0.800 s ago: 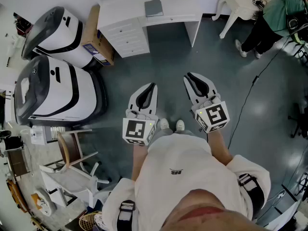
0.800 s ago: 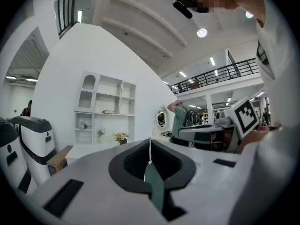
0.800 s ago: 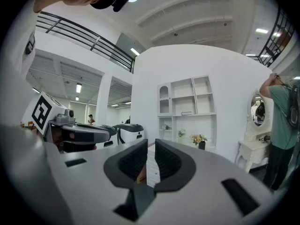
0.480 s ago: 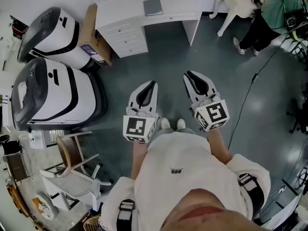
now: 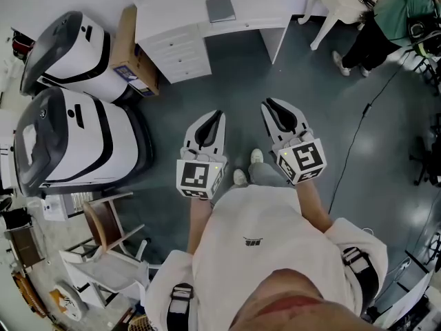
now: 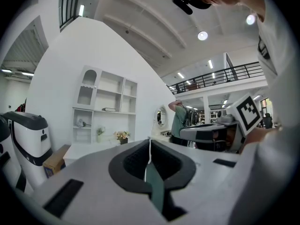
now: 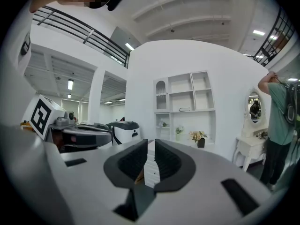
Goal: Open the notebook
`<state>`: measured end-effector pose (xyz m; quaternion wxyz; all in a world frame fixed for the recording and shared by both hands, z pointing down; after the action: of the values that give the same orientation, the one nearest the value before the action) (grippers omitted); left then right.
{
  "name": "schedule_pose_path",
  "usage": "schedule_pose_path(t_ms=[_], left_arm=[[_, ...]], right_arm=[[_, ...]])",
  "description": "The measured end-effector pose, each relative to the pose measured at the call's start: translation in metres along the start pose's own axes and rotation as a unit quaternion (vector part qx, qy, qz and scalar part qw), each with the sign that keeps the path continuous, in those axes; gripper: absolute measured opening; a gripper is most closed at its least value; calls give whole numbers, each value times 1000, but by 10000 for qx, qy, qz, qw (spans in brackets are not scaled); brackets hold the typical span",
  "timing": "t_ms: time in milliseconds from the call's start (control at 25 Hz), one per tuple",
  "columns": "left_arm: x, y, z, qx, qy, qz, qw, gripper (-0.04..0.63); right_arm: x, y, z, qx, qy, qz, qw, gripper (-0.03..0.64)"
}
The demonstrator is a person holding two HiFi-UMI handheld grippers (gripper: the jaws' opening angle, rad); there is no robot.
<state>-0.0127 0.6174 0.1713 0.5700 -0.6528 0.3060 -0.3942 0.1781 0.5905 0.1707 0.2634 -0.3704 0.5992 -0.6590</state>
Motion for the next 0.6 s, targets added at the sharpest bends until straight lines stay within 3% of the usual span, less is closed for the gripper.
schedule_pose_path(t_ms=[600], left_arm=[[71,4,-37,-22,76,-95,9999,0]], right_arm=[[67,6,52,-18,40,-13,10000,32]])
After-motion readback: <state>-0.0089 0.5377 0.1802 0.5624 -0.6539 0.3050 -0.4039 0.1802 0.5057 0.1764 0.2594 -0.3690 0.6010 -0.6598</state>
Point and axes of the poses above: the fingertips, and each gripper's own axes: x forward along the fingers, z to its right, y out of its top, the point moved 8 cm from there along -x, backward along the fingers, and after that the axes turned 2 degrees about -z, right-handed, at the moved point
